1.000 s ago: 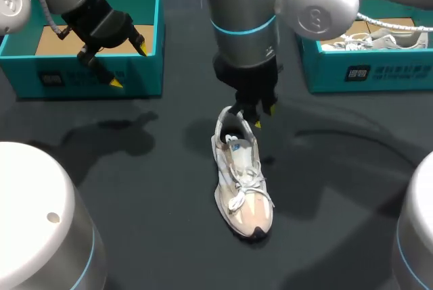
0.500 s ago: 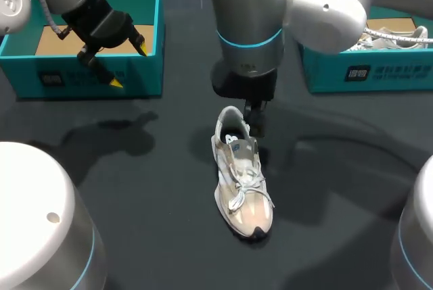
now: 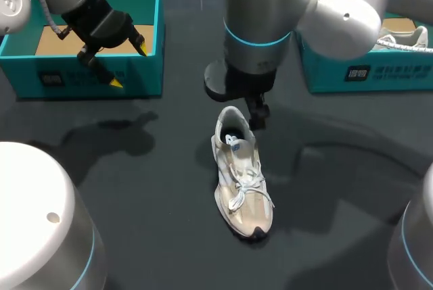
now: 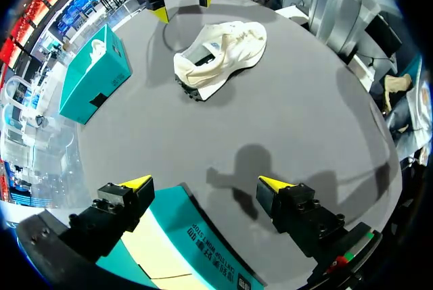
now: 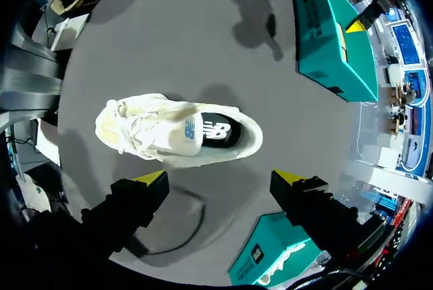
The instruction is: Take the shoe out of the shoebox, open the shoe tongue, remove and reinsert the insole, then place the shoe into the shoebox
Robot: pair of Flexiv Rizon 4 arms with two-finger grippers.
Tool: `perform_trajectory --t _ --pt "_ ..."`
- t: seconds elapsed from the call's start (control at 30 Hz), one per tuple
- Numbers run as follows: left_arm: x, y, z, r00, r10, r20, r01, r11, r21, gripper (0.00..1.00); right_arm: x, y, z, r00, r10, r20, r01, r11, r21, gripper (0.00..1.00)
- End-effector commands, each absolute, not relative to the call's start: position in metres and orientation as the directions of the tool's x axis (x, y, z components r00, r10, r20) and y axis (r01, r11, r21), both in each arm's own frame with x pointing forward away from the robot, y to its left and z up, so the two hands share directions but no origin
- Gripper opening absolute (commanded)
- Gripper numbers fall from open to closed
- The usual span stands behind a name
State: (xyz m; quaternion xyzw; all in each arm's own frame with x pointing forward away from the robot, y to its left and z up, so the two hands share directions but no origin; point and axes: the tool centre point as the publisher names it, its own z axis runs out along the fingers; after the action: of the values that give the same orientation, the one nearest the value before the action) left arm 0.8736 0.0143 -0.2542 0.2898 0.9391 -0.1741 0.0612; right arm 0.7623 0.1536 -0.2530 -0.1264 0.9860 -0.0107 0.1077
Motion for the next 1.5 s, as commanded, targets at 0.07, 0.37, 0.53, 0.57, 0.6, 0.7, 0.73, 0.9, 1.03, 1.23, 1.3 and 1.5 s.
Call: perform_trajectory --t 0.07,0.37,0.53,0.57,0.6,0.7,0.73,0.9,1.03,1.23,1.3,1.5 --pt "0.873 0.015 -0.254 -0.824 0.523 -0.216 0.566 0.772 -0.290 1.00 0.772 0.160 -0.268 -0.906 -0.355 -0.230 -0.362 0.932 -0.012 1.00" --pt "0.873 0.015 -0.254 -0.824 0.523 -0.216 0.566 0.772 -0.290 1.00 0.793 0.172 -0.281 -0.922 -0.331 -0.204 -0.342 0.940 0.020 1.00" --pt "0.873 0.015 -0.254 -0.824 0.523 -0.216 0.566 0.772 -0.290 1.00 0.801 0.180 -0.285 -0.939 -0.297 -0.174 -0.301 0.953 0.001 1.00" --pt "0.873 0.015 -0.254 -0.824 0.523 -0.216 0.566 0.772 -0.290 1.00 0.802 0.182 -0.286 -0.942 -0.288 -0.172 -0.293 0.956 0.005 1.00" --pt "0.873 0.015 -0.254 -0.824 0.523 -0.216 0.566 0.772 -0.290 1.00 0.803 0.184 -0.287 -0.946 -0.276 -0.169 -0.282 0.959 0.010 0.99" --pt "0.873 0.015 -0.254 -0.824 0.523 -0.216 0.566 0.772 -0.290 1.00 0.808 0.189 -0.295 -0.954 -0.255 -0.156 -0.260 0.965 0.018 0.92" --pt "0.873 0.015 -0.254 -0.824 0.523 -0.216 0.566 0.772 -0.290 1.00 0.810 0.191 -0.298 -0.958 -0.247 -0.149 -0.252 0.967 0.016 0.92" --pt "0.873 0.015 -0.254 -0.824 0.523 -0.216 0.566 0.772 -0.290 1.00 0.817 0.195 -0.309 -0.966 -0.223 -0.130 -0.227 0.974 0.017 0.87" --pt "0.873 0.015 -0.254 -0.824 0.523 -0.216 0.566 0.772 -0.290 1.00 0.823 0.194 -0.321 -0.972 -0.200 -0.121 -0.205 0.978 0.028 0.80" --pt "0.873 0.015 -0.254 -0.824 0.523 -0.216 0.566 0.772 -0.290 1.00 0.827 0.188 -0.336 -0.974 -0.188 -0.129 -0.196 0.979 0.053 0.77" --pt "0.873 0.015 -0.254 -0.824 0.523 -0.216 0.566 0.772 -0.290 1.00 0.827 0.185 -0.340 -0.974 -0.185 -0.130 -0.194 0.979 0.059 0.77" --pt "0.873 0.015 -0.254 -0.824 0.523 -0.216 0.566 0.772 -0.290 1.00 0.826 0.177 -0.350 -0.979 -0.165 -0.123 -0.175 0.982 0.073 0.73"
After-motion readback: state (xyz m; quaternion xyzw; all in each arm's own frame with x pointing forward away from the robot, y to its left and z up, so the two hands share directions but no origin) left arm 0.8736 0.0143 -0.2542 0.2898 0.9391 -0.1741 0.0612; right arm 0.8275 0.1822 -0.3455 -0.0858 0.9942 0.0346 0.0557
